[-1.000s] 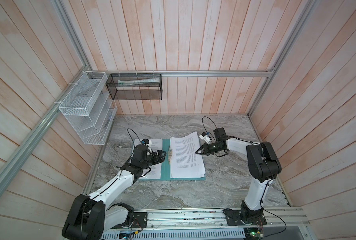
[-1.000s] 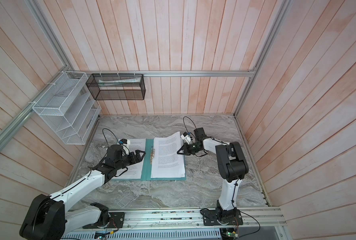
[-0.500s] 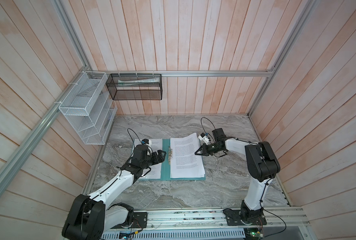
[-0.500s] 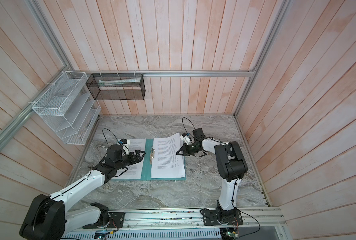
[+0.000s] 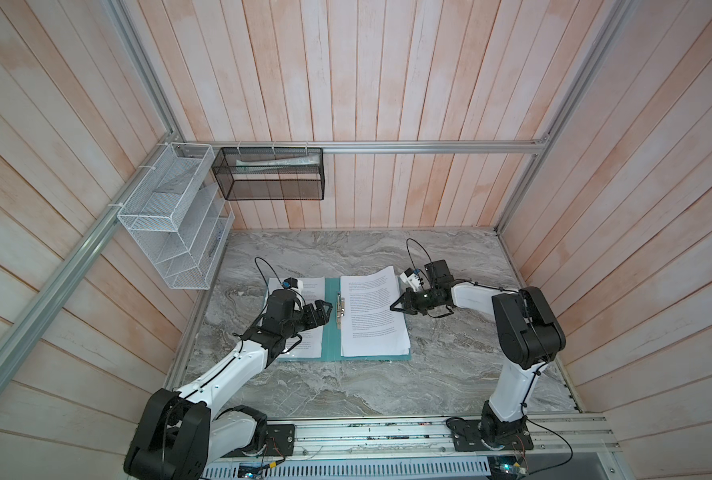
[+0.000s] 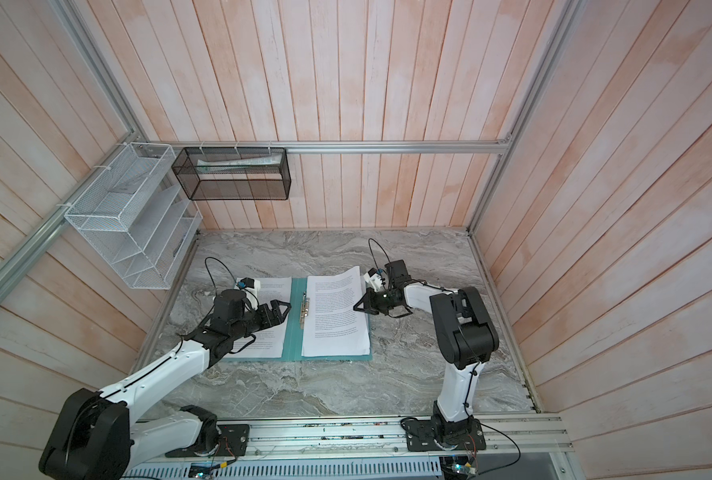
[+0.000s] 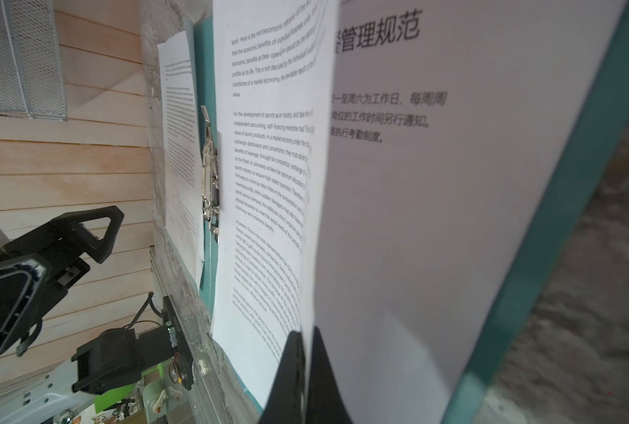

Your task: Put the files into the folder

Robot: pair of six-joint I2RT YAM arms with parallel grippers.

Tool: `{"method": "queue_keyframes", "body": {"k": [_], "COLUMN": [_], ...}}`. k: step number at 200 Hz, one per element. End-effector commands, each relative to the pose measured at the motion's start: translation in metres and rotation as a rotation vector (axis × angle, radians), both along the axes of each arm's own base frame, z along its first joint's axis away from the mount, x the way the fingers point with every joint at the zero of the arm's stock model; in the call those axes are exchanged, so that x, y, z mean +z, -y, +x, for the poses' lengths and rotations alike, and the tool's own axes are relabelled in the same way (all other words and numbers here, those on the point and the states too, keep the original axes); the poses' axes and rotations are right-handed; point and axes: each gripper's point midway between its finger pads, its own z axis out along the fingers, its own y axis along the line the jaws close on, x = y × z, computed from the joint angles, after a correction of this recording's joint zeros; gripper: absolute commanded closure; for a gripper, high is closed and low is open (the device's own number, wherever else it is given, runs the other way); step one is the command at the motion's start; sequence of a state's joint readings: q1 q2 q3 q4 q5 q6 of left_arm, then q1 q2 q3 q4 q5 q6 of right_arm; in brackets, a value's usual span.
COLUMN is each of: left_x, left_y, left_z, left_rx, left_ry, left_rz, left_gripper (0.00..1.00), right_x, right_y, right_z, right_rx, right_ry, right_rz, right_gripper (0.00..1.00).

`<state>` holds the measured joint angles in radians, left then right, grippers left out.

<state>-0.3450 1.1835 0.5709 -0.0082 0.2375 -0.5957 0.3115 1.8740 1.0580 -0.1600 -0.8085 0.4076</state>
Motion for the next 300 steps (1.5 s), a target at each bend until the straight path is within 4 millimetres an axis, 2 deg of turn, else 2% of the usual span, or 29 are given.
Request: {"method": "queue_keyframes", "body": {"k": [1,88,161,183,211,300], "left_x": [-0.003,-0.003,-0.004,-0.005,-0.004,-0.006], "left_y": [-0.003,-0.004,-0.004,-0.005,-0.005,-0.005], "left_z": [-0.001,-0.003,-0.004,-0.004,-0.004,-0.004], "left_rx": [0.008,0.011,0.011,0.012,0.012,0.012], "left_ry": [-0.001,0.002,0.004,0.002,0.003,0.006], "left_rz": [0.000,0.000,-0.001,0.000,0.000,0.003], "left_gripper": [0.07,0.07,0.07,0.07,0.07,0.07], "right_x": [0.010,0.010,0.003,0.003,0.005,-0.011], "right_y": [-0.004,-0.006,-0.006,-0.006,-0.006,0.001], "right_z": [0.001,0.000,-0.006,-0.006,-0.006,-0.009], "right_rx": [-0.009,-0.042,-0.065,-0.074,-0.077,-0.083], "right_ry": [0.025,0.016,0.000,0.006,0.013,0.011], "right_rz": [-0.002,-0.034,-0.062,-0.074,-0.088,-0.238], "right_gripper": [1.00,1.00,0.94,0.90,0.80,0.73]}}
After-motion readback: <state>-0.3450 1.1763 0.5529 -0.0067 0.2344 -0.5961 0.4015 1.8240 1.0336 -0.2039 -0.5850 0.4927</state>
